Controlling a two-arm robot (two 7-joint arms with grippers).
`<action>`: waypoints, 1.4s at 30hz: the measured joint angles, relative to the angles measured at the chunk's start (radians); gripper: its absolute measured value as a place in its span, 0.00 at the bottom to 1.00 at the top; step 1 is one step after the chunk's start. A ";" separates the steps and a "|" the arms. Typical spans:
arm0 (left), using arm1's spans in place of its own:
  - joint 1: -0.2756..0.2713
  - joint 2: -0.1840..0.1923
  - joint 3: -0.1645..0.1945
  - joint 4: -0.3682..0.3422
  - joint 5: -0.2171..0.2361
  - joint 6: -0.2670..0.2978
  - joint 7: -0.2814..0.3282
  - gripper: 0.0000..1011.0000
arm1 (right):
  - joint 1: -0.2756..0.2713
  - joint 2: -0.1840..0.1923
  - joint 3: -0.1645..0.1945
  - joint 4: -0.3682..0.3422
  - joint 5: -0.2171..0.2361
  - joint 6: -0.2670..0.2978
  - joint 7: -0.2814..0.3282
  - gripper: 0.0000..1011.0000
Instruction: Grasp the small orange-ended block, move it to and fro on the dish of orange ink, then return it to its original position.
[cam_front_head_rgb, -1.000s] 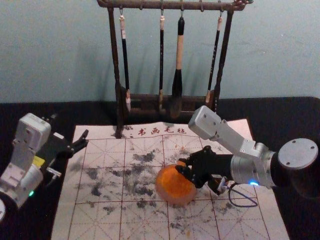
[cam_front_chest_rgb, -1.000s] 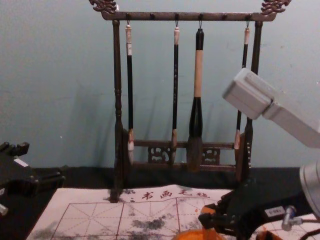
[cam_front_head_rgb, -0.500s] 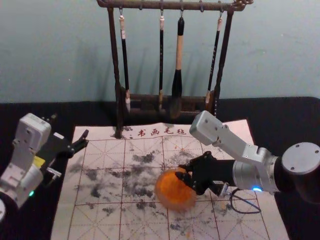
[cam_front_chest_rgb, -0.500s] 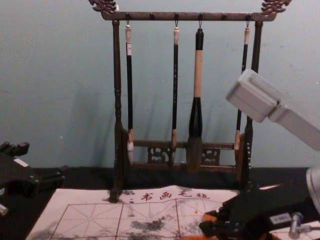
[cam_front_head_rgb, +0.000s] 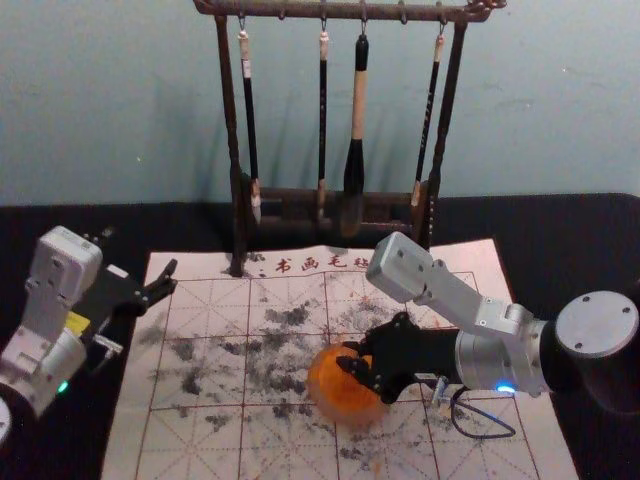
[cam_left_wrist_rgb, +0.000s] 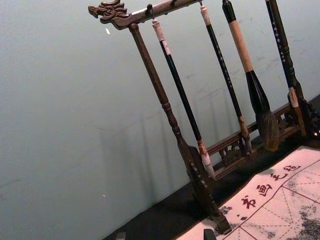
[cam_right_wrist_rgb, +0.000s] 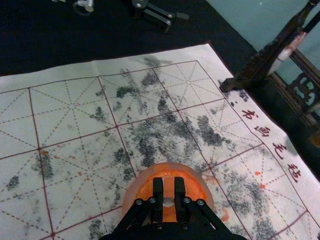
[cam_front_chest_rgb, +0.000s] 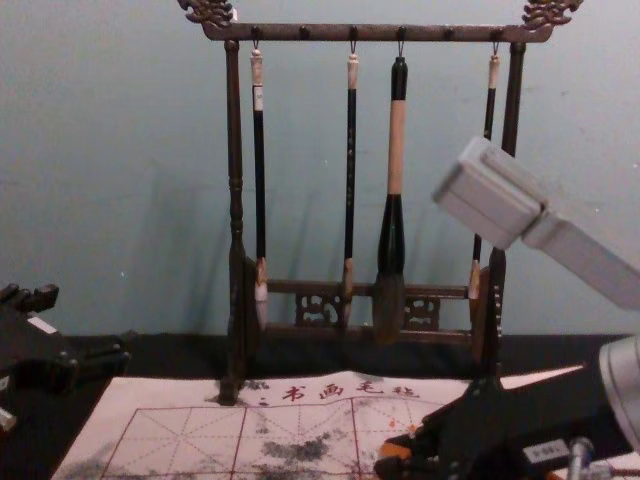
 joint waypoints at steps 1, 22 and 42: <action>0.000 0.000 0.000 0.000 0.000 0.000 0.000 0.99 | 0.000 -0.001 -0.003 -0.002 0.001 -0.001 0.001 0.08; 0.000 0.000 0.000 0.000 0.000 0.000 0.000 0.99 | -0.005 -0.027 0.030 -0.006 0.047 0.019 -0.043 0.08; 0.000 0.000 0.000 0.000 0.000 0.000 0.000 0.99 | -0.130 0.062 0.180 -0.159 0.156 0.100 -0.146 0.08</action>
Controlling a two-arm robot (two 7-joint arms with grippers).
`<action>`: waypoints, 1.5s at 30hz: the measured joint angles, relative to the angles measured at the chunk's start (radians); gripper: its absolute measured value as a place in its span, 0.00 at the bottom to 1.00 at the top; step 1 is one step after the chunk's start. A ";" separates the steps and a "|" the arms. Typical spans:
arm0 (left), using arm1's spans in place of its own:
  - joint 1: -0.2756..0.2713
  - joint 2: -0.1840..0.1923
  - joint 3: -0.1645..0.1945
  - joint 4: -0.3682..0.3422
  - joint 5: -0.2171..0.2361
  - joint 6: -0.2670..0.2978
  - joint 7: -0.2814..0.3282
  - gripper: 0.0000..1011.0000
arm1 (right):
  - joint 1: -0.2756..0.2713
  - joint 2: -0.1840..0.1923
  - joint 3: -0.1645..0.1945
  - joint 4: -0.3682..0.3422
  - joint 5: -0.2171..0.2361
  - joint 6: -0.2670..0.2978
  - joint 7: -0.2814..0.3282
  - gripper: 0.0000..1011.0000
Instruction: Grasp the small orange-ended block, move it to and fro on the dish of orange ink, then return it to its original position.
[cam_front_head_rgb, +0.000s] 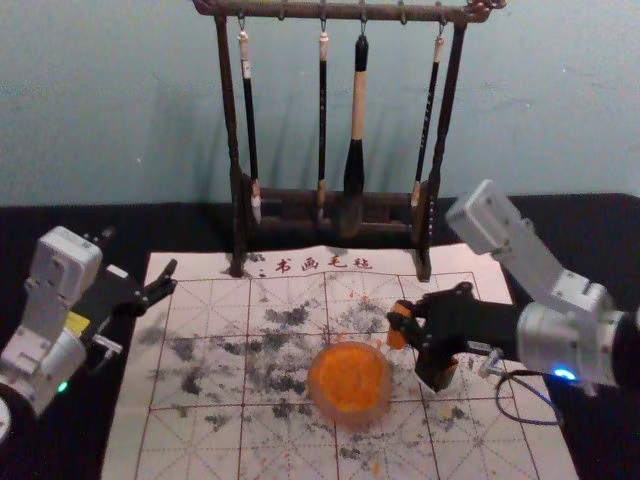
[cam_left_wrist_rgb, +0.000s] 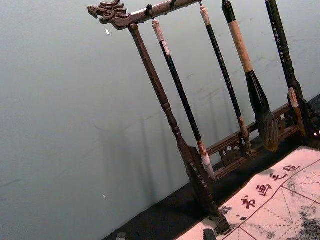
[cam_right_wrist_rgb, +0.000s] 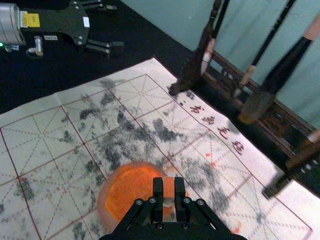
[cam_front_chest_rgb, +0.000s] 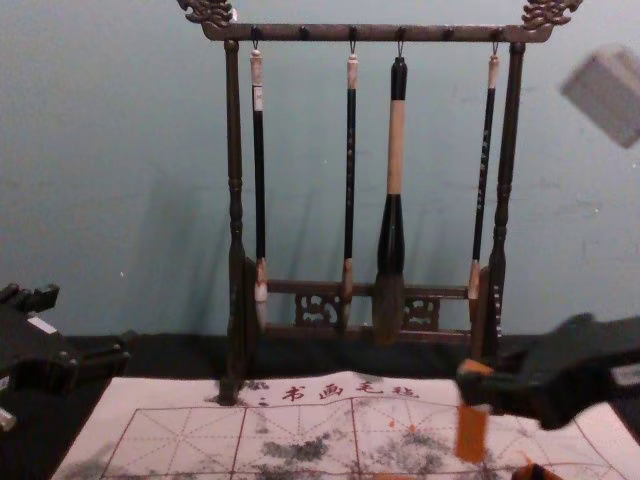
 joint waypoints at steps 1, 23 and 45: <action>0.000 0.000 0.000 0.000 0.000 0.000 0.000 0.99 | 0.000 0.000 0.000 0.000 0.000 0.000 0.000 0.08; 0.000 0.000 0.000 0.000 0.000 0.000 0.000 0.99 | -0.139 0.100 0.096 -0.095 0.033 -0.014 -0.056 0.08; 0.000 0.000 0.000 0.000 0.000 0.000 0.000 0.99 | -0.093 0.068 0.047 -0.005 0.006 -0.002 -0.033 0.08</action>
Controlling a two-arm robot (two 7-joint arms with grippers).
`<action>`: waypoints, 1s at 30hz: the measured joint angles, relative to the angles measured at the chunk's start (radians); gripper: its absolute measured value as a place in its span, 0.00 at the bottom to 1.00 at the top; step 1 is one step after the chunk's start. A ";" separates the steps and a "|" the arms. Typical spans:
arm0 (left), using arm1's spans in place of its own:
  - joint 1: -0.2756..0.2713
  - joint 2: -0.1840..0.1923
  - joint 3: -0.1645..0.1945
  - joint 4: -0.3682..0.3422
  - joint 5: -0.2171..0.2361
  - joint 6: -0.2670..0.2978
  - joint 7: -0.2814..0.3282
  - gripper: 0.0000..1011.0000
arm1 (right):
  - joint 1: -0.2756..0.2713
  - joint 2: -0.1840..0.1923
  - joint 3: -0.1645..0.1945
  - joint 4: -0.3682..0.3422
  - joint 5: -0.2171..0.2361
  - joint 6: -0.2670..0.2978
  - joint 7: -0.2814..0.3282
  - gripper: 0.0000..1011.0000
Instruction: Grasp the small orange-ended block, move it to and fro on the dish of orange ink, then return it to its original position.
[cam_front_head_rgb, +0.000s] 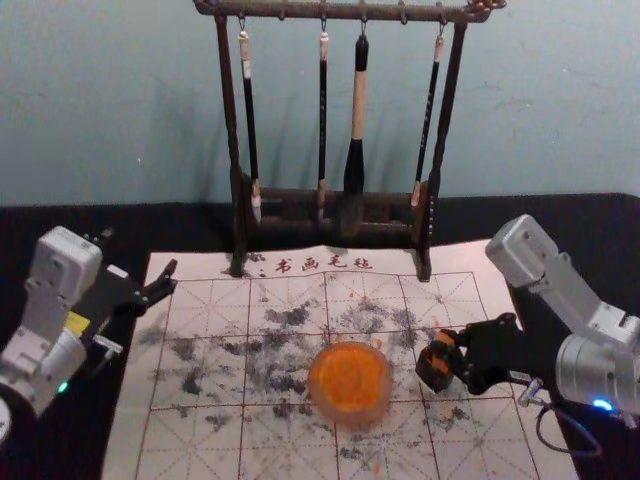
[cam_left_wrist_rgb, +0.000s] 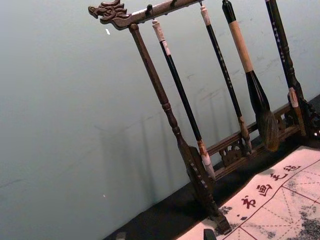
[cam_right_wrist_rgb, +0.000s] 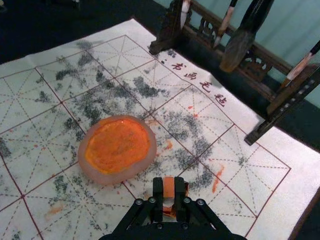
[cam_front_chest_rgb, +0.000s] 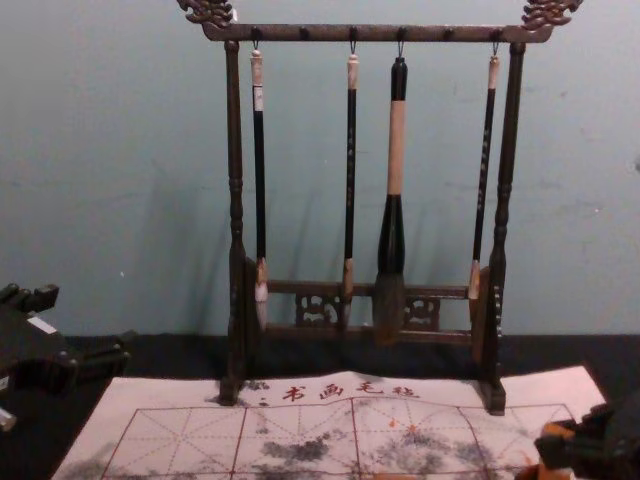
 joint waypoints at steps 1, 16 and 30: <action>0.000 0.000 0.000 0.000 0.000 0.000 0.000 0.99 | 0.001 -0.001 -0.001 0.003 -0.001 0.000 0.001 0.08; 0.000 0.000 0.000 0.000 0.000 0.000 0.000 0.99 | 0.017 -0.024 -0.015 0.046 -0.014 -0.006 0.009 0.08; 0.000 0.000 0.000 0.000 0.000 0.000 0.000 0.99 | 0.018 -0.027 -0.015 0.049 -0.014 -0.006 0.007 0.08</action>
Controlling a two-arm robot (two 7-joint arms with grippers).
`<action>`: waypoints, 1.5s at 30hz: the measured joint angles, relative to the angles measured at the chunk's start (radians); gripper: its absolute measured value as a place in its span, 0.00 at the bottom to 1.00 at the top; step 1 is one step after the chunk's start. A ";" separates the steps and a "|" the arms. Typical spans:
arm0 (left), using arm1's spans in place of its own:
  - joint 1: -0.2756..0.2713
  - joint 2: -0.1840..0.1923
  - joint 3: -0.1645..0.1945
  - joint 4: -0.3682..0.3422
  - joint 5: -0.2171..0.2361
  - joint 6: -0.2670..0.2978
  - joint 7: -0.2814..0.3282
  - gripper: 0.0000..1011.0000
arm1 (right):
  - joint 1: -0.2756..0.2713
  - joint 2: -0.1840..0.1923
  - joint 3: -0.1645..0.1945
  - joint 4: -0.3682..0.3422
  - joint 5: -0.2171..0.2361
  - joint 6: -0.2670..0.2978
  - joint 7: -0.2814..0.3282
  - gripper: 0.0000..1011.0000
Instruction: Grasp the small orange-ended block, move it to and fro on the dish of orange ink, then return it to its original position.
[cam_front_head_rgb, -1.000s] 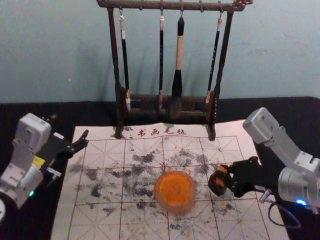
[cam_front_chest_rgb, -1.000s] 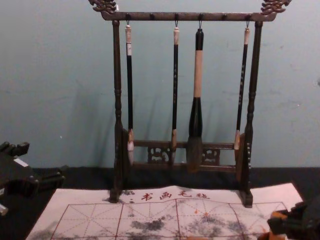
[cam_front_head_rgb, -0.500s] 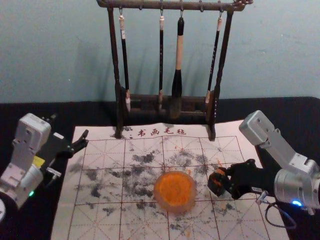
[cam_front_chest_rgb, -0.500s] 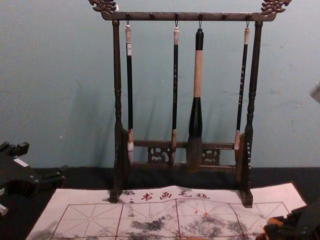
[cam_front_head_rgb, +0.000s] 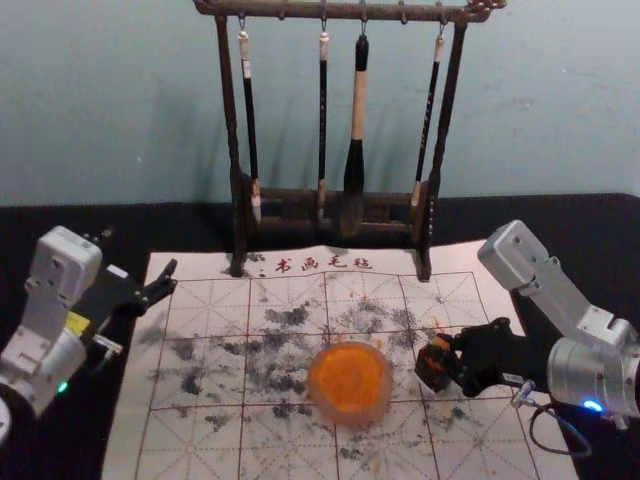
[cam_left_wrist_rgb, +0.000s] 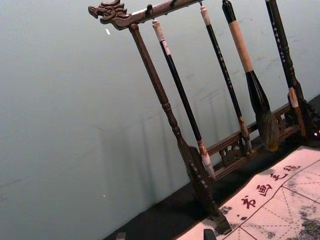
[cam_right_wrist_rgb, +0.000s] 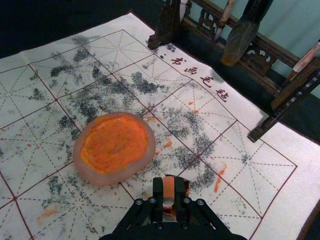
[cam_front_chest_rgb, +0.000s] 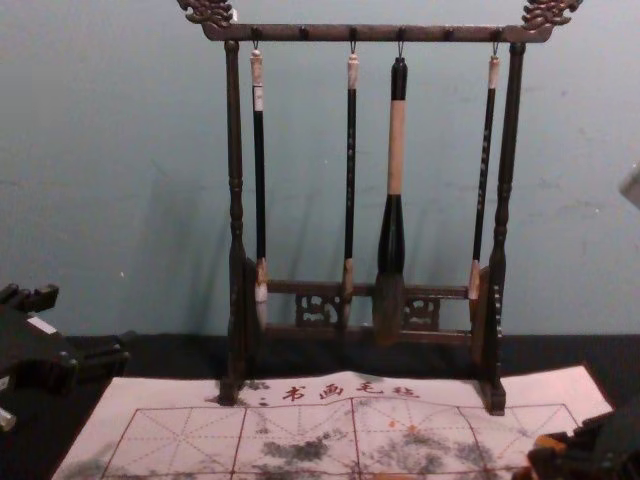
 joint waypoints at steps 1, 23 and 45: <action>0.000 0.000 0.000 0.000 0.000 0.000 0.000 0.99 | 0.000 0.000 0.000 0.000 0.000 0.000 0.000 0.08; 0.000 0.000 0.000 0.000 0.000 0.000 0.000 0.99 | -0.001 0.001 0.000 -0.002 0.001 0.000 0.000 0.30; 0.000 0.000 0.000 0.000 0.000 0.000 0.000 0.99 | -0.001 0.001 0.000 -0.002 0.001 0.000 0.000 0.94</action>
